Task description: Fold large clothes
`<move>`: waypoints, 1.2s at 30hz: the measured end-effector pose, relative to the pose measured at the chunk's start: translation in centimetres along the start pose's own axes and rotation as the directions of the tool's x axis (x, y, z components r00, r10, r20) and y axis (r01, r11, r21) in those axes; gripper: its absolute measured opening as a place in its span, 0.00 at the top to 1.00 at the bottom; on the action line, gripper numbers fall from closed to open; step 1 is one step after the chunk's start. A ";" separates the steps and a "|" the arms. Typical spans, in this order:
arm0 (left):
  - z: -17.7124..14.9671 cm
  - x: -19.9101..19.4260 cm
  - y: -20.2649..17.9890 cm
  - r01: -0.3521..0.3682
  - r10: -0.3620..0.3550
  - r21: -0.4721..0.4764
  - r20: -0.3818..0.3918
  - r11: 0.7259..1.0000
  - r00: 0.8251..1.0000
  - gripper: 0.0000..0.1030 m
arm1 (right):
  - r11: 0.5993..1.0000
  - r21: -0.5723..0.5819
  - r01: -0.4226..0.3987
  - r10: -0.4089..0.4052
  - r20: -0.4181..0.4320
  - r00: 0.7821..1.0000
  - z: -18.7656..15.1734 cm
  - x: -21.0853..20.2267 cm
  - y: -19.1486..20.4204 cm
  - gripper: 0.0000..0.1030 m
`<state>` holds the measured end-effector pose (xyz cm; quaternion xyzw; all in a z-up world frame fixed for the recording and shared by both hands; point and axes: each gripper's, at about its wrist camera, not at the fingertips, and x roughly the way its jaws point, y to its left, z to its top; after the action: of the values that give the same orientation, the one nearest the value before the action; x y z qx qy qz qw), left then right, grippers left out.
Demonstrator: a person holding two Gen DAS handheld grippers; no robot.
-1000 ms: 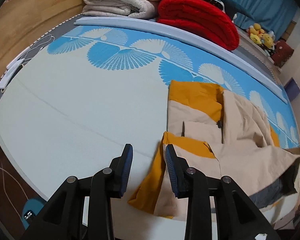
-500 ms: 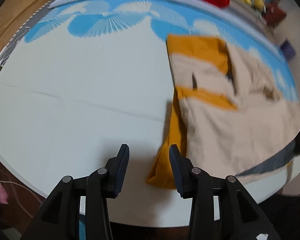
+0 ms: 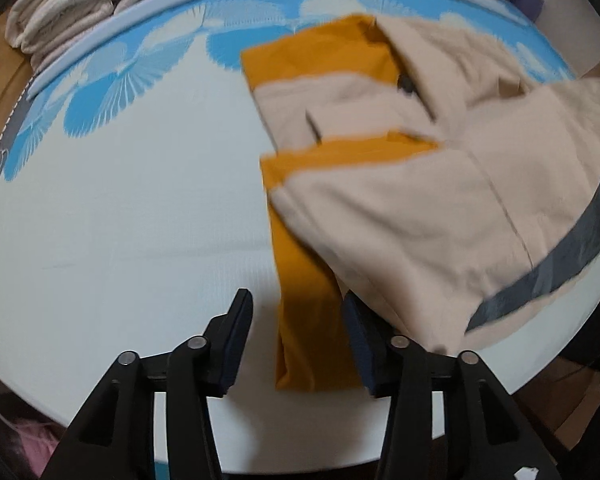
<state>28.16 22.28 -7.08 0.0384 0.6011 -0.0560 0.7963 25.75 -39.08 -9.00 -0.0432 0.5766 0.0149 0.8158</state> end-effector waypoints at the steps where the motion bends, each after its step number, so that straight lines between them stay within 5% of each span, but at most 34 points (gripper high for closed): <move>1: 0.5 -0.2 0.1 0.011 -0.011 -0.005 0.022 1.000 1.000 0.55 | 1.000 -0.018 0.002 -0.001 0.019 1.000 0.4 0.0 0.6 0.78; 13: 7.1 -0.5 1.4 0.114 -0.099 -0.087 0.157 0.990 0.983 0.53 | 0.999 0.027 -0.044 0.038 0.184 0.982 6.9 0.2 2.2 0.78; 20: 8.8 -0.2 5.1 0.170 -0.120 -0.268 0.193 0.948 0.974 0.53 | 0.991 0.108 -0.081 0.059 0.197 0.979 10.0 1.2 2.1 0.78; 26: 6.2 -0.2 5.4 0.168 -0.152 -0.160 0.105 0.973 0.983 0.45 | 0.991 0.085 -0.106 0.088 0.184 0.979 10.0 1.7 2.0 0.78; 31: 5.0 1.5 2.5 0.056 -0.057 0.030 0.041 0.998 0.998 0.45 | 0.992 0.025 -0.121 0.117 0.119 0.986 8.4 2.8 2.1 0.74; 36: 6.8 1.6 0.8 0.054 -0.061 0.069 0.110 0.996 0.992 0.45 | 0.995 -0.034 -0.093 0.095 0.081 0.992 7.8 3.7 3.1 0.67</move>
<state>35.23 22.10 -6.80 0.0439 0.5543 -0.1008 0.8250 34.10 -35.36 -10.03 -0.0275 0.5436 0.0638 0.8364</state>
